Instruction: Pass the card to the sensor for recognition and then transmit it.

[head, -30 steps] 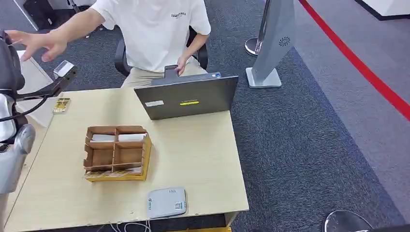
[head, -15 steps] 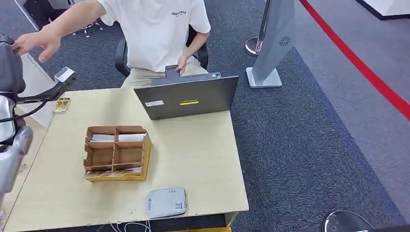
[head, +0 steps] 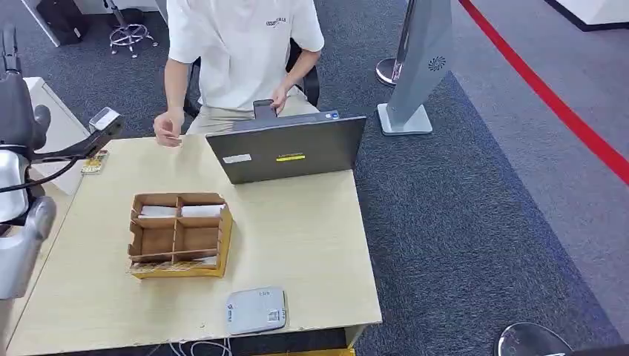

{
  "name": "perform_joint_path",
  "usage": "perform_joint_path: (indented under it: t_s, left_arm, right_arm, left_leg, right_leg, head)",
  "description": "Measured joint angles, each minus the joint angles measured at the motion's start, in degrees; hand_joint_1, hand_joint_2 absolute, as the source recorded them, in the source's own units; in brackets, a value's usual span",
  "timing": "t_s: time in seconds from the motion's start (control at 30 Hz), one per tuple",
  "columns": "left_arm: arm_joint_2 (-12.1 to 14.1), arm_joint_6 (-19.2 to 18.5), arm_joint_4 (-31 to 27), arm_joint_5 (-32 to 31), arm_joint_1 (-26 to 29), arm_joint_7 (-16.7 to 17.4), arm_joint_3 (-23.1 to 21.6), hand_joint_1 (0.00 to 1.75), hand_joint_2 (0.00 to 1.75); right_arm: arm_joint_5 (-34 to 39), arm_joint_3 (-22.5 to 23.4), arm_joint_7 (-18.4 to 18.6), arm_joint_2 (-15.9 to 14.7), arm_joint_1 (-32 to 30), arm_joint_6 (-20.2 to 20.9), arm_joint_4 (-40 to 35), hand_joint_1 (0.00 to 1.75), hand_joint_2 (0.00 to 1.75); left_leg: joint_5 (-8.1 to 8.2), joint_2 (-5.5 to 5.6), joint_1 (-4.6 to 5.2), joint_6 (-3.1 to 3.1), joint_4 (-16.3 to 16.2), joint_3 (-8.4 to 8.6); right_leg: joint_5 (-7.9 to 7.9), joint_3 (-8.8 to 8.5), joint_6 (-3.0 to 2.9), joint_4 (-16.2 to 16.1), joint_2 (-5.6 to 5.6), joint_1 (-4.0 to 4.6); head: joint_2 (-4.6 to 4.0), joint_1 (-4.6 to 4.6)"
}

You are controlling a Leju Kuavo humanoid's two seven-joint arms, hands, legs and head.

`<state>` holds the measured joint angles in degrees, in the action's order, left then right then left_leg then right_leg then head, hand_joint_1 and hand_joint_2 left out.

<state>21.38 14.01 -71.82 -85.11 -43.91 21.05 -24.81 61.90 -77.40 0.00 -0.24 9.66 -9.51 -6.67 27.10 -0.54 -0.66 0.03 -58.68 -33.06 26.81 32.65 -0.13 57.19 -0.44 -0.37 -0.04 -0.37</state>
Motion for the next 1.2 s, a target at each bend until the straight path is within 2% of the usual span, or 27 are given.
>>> perform_joint_path:
  t_s: [0.2, 0.23, 0.27, 0.3, 0.4, 0.43, 0.57, 0.67, 0.73, 0.8, 1.07, 1.2]
  left_arm:
    - [-0.09, 0.07, 0.0, 0.0, 0.15, -0.37, 0.07, 0.0, 1.75]
    - [-0.28, 0.07, 0.0, 0.0, 0.35, -0.94, 0.28, 0.0, 0.0]
    - [-0.59, 0.02, -0.11, 0.0, 0.73, -1.65, 0.65, 0.0, 0.0]
    - [-1.03, 0.0, -0.26, 0.0, 1.2, -2.43, 0.96, 0.0, 1.75]
    - [-3.22, 0.2, -2.06, 0.0, 3.78, -5.6, 2.01, 0.0, 1.75]
    - [-4.46, 1.04, -3.57, 0.0, 5.4, -7.83, 2.4, 0.0, 1.75]
    - [-11.74, 6.41, -14.22, 0.0, 17.71, -18.5, 5.9, 0.0, 1.75]
    - [-15.32, 8.89, -21.69, 0.0, 27.38, -23.47, 6.73, 0.0, 1.75]
    - [-16.74, 9.55, -24.48, 0.0, 32.56, -23.71, 6.69, 0.0, 1.75]
    - [-17.44, 9.73, -25.9, 0.0, 35.19, -23.17, 6.53, 0.0, 1.75]
    - [-19.26, 9.24, -27.43, 0.0, 37.22, -23.13, 6.03, 0.0, 1.75]
    - [-20.42, 7.08, -27.91, 0.0, 38.94, -23.37, 5.81, 0.0, 1.75]
  right_arm:
    - [0.04, -0.04, 0.0, 0.0, -0.01, -0.02, 0.0, 0.0, 1.75]
    - [0.22, -0.09, 0.0, 0.0, -0.01, -0.09, 0.0, 0.0, 1.75]
    - [0.52, -0.13, 0.02, 0.0, -0.02, -0.19, 0.0, 0.0, 1.75]
    - [0.83, -0.24, 0.09, 0.0, -0.06, -0.35, 0.0, 0.0, 1.75]
    - [2.25, -0.46, 0.09, 0.0, -0.21, -0.9, 0.0, 0.0, 1.75]
    - [2.77, -0.48, -0.15, 0.0, -0.33, -0.96, 0.0, 0.0, 1.75]
    - [4.75, -0.77, -0.52, 0.28, -1.08, -1.62, 0.02, 0.0, 1.75]
    - [5.99, -1.11, -0.55, 0.39, -1.44, -2.23, 0.09, 0.0, 1.75]
    - [6.6, -1.47, -1.14, 0.39, -1.63, -2.32, 0.17, 0.0, 1.75]
    - [6.75, -1.75, -1.55, 0.39, -1.63, -2.32, 0.24, 0.0, 1.75]
    - [7.45, -2.86, -1.03, 0.39, -1.65, -3.04, 0.55, 0.0, 1.75]
    - [9.07, -2.91, -1.05, 0.39, -1.68, -3.19, 0.59, 0.0, 1.75]
  left_leg:
    - [0.0, 0.0, 0.0, 0.0, 0.0, 0.0]
    - [0.0, 0.0, 0.0, 0.0, 0.0, 0.0]
    - [0.0, 0.0, 0.0, 0.0, 0.0, 0.01]
    - [0.0, 0.0, 0.0, 0.0, 0.0, 0.01]
    - [0.0, 0.03, 0.02, 0.0, 0.0, 0.0]
    - [0.02, 0.01, 0.05, 0.02, 0.0, 0.0]
    - [0.18, -0.12, 0.13, 0.19, 0.0, 0.01]
    - [0.38, -0.35, 0.13, 0.26, 0.0, 0.04]
    - [0.4, -0.32, 0.12, 0.28, 0.0, 0.04]
    - [0.4, -0.24, 0.11, 0.28, 0.0, 0.02]
    - [0.35, -0.21, 0.1, 0.27, 0.0, 0.03]
    - [0.35, -0.21, 0.1, 0.27, 0.0, 0.03]
  right_leg:
    - [0.0, 0.0, 0.0, 0.0, 0.0, 0.0]
    - [0.0, 0.0, 0.0, 0.0, 0.0, 0.0]
    - [0.0, 0.0, 0.0, 0.0, 0.0, 0.0]
    - [0.0, 0.0, 0.0, 0.0, 0.0, 0.0]
    - [0.0, -0.01, 0.0, -0.01, -0.03, -0.01]
    - [0.0, -0.02, 0.0, -0.01, -0.01, -0.01]
    - [0.06, -0.03, 0.09, -0.07, 0.08, -0.14]
    - [0.11, -0.01, 0.15, -0.15, 0.27, -0.15]
    - [0.17, 0.01, 0.24, -0.17, 0.25, -0.15]
    - [0.2, 0.0, 0.28, -0.17, 0.18, -0.14]
    - [0.15, -0.06, 0.23, -0.15, 0.1, -0.13]
    - [0.15, -0.07, 0.23, -0.15, 0.11, -0.13]
  head:
    - [0.0, 0.0]
    - [0.0, 0.0]
    - [0.0, -0.02]
    - [0.0, 0.0]
    - [0.0, 0.0]
    - [0.0, 0.02]
    - [0.0, 0.04]
    - [0.0, 0.04]
    - [0.0, 0.09]
    - [0.0, 0.07]
    - [0.0, 0.09]
    - [0.0, 0.09]
